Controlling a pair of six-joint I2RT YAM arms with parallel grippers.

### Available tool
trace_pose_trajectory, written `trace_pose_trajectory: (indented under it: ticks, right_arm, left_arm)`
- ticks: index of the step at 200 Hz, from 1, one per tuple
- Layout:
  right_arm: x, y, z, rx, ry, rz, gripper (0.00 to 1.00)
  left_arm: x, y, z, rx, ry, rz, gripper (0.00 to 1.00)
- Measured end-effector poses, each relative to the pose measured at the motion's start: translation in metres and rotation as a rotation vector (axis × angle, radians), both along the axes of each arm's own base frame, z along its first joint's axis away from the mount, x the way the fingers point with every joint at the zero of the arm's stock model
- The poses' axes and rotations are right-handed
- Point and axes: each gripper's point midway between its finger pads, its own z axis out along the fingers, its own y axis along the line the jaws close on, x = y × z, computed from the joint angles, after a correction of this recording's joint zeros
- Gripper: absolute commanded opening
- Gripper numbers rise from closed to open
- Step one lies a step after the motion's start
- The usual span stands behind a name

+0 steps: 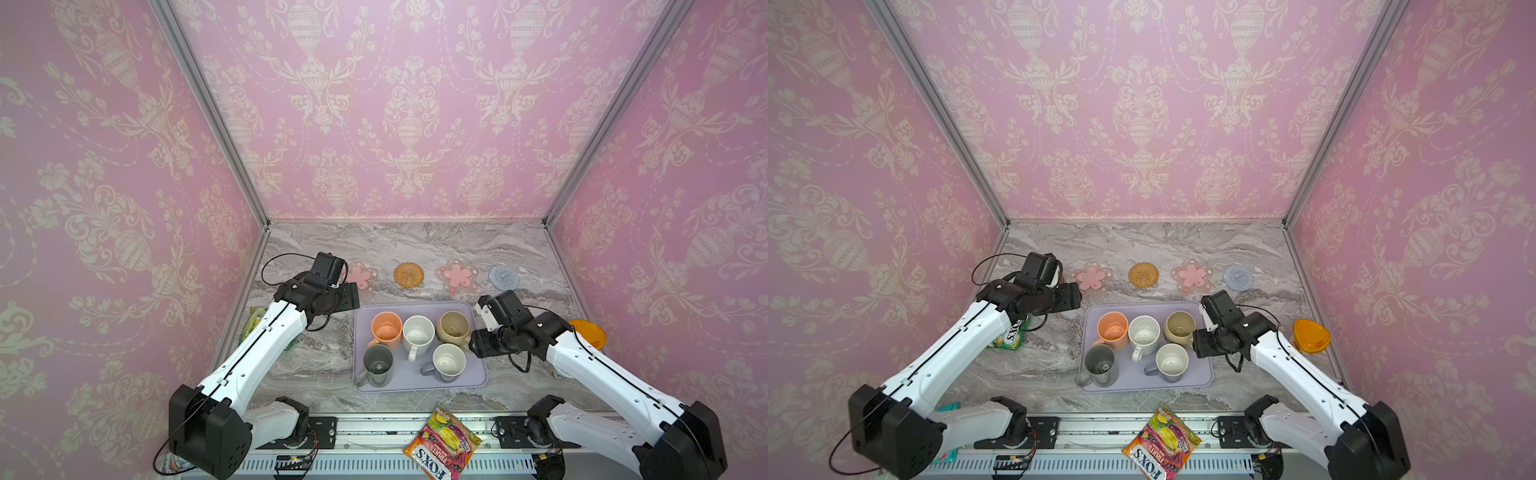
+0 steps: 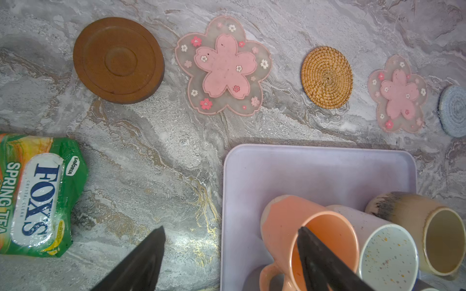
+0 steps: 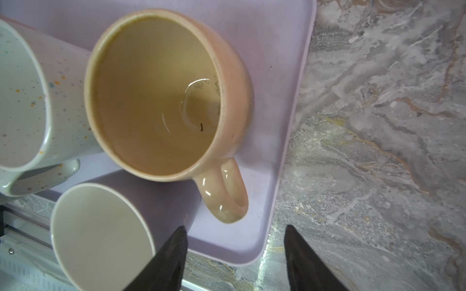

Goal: Place cups on coasters
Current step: Pick up the cup from the tray.

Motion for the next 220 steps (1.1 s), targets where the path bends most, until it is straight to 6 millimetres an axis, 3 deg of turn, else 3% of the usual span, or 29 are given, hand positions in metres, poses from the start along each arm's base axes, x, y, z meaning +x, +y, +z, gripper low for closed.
trace_pose_trajectory:
  ticks: [103,160,220]
  right_arm:
    - [0.013,0.023,-0.028,-0.055,0.065,0.061,0.58]
    - [0.017,0.033,-0.028,-0.088,0.066,0.096,0.36]
    - [0.018,0.034,-0.028,-0.107,0.053,0.102,0.22]
  left_arm:
    - [0.007,-0.002,-0.006,0.014,0.020,-0.004,0.84]
    - [0.010,-0.002,-0.007,0.021,0.015,-0.003,0.84]
    - [0.013,-0.003,-0.015,0.035,0.032,-0.016,0.84]
